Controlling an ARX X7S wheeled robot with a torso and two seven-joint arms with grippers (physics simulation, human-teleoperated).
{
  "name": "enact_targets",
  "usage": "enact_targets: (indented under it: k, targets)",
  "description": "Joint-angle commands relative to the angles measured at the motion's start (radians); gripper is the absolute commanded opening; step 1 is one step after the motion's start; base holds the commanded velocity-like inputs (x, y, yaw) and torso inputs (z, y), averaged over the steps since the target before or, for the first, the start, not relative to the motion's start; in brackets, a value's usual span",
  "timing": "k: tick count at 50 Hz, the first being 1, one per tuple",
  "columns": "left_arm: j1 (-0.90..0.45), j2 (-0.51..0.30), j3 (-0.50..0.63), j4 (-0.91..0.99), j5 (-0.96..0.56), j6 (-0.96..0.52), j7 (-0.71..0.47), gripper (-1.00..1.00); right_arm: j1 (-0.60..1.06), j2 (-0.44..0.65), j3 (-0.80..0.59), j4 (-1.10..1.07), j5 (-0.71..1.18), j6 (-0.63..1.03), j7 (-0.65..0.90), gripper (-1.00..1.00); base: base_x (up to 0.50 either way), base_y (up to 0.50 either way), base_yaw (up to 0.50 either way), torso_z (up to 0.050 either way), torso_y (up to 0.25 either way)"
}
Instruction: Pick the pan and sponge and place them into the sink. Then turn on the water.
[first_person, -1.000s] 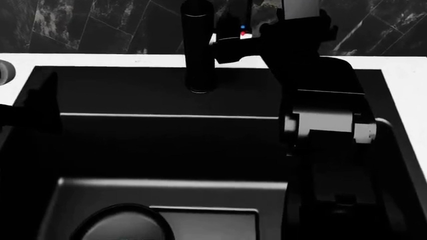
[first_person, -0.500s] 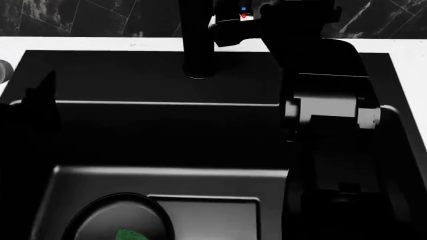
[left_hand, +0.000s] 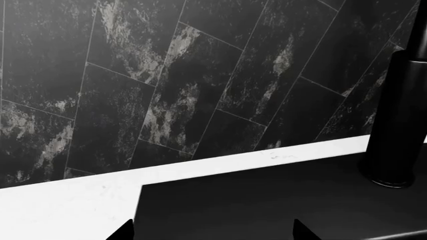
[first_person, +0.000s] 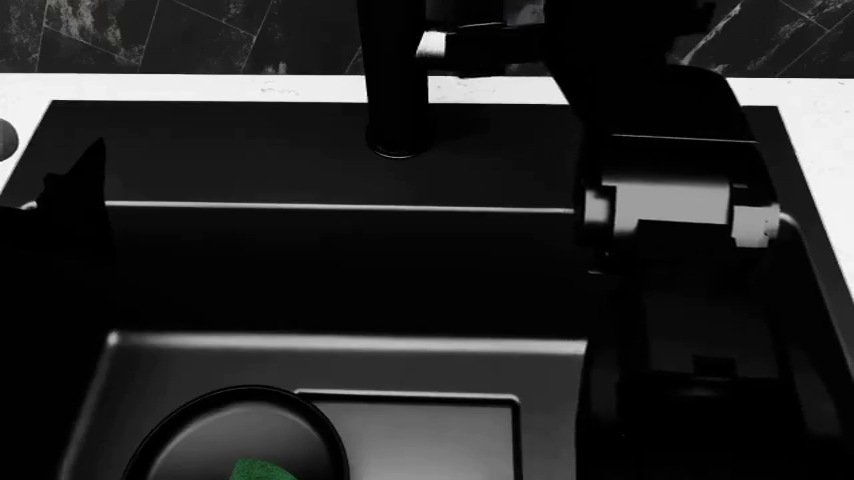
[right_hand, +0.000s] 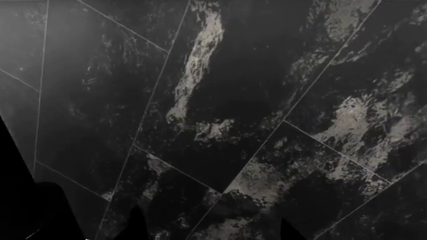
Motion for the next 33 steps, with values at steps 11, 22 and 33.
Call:
enact_targets:
  k: [11, 22, 33]
  targets:
    - [0.001, 0.007, 0.014, -0.004, 0.014, 0.007, -0.005, 1.00, -0.009, 0.022, -0.016, 0.000, -0.007, 0.013, 0.096, 1.00, 0.00, 0.00, 0.00, 0.000, 0.000]
    - [0.006, -0.010, 0.006, -0.011, 0.012, 0.019, 0.014, 1.00, -0.012, 0.036, -0.025, 0.000, -0.007, 0.011, 0.121, 1.00, 0.00, 0.00, 0.00, 0.000, 0.000]
    - [0.001, -0.003, 0.013, -0.011, 0.016, 0.013, 0.002, 1.00, -0.023, 0.040, -0.028, 0.000, -0.001, 0.008, 0.122, 1.00, 0.00, 0.00, 0.00, 0.000, 0.000]
